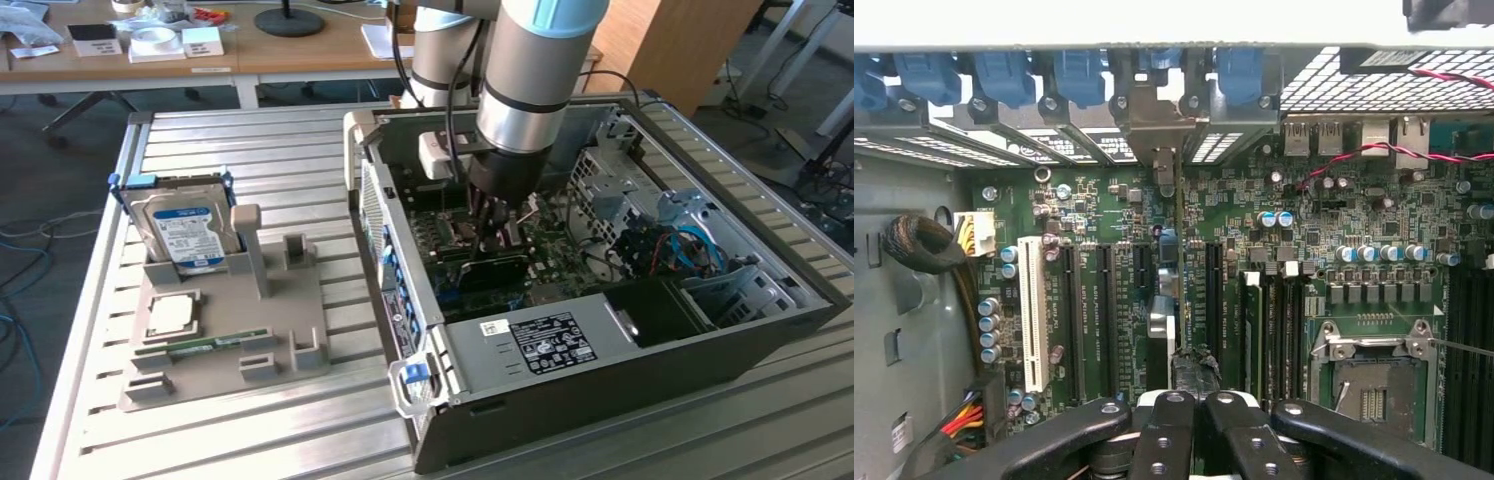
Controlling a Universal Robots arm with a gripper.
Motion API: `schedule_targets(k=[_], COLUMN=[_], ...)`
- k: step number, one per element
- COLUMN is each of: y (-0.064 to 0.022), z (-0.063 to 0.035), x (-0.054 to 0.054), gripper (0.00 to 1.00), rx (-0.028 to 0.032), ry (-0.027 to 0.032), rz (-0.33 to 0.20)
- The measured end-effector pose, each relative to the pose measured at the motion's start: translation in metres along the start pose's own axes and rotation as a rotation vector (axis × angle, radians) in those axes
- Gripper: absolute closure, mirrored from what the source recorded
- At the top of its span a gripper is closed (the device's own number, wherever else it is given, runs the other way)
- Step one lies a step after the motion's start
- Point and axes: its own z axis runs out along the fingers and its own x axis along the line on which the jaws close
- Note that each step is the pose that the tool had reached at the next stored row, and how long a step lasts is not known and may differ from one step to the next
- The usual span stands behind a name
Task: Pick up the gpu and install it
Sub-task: 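Press down on the gpu until it lock into place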
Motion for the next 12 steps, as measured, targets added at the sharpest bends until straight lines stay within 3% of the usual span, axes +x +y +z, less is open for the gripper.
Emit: schedule_targets(k=[12], y=[0.0], z=[-0.0008], x=[-0.0001], gripper=[0.89], rx=[0.0], ry=[0.0], rz=[0.0])
